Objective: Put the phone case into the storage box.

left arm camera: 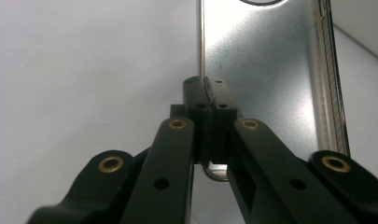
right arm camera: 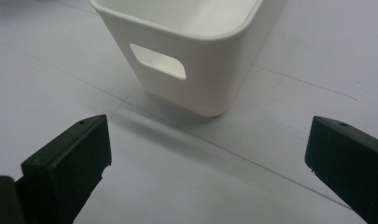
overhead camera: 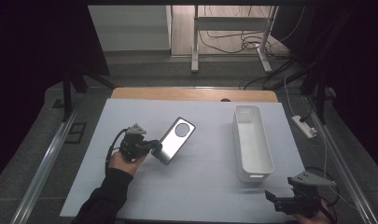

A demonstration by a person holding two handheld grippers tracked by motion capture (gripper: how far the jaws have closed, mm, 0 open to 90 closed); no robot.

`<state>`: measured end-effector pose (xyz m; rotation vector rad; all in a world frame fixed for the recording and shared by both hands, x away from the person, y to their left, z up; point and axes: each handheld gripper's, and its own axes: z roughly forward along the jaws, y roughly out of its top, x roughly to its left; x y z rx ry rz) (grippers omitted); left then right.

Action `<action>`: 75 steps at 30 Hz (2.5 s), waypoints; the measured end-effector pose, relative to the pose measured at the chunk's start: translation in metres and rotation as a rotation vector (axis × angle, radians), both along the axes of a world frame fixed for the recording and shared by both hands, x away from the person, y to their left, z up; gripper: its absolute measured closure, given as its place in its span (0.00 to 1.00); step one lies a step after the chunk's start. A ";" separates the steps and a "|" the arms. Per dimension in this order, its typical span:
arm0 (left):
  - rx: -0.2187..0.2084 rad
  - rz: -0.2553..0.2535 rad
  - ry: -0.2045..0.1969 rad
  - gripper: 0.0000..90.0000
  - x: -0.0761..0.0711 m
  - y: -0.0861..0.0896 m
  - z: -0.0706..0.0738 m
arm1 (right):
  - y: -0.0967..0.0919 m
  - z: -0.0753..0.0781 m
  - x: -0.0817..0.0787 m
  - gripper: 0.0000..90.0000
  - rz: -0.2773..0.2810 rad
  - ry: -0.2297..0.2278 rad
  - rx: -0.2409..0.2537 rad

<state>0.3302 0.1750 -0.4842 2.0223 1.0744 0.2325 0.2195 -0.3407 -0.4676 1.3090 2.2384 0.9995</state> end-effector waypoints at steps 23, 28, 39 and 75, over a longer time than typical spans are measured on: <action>-0.075 0.022 -0.079 0.99 -0.057 0.015 0.013 | 0.000 0.000 0.000 0.00 0.024 0.002 0.015; -0.093 0.028 -0.086 0.99 -0.067 0.018 0.014 | 0.000 0.000 0.000 0.00 0.026 0.005 0.018; -0.121 0.040 -0.110 0.99 -0.094 0.021 0.014 | 0.000 0.001 -0.001 0.00 0.032 -0.005 0.019; -0.116 0.001 -0.126 0.99 -0.098 -0.005 0.014 | 0.051 0.033 0.030 0.00 0.262 0.029 0.113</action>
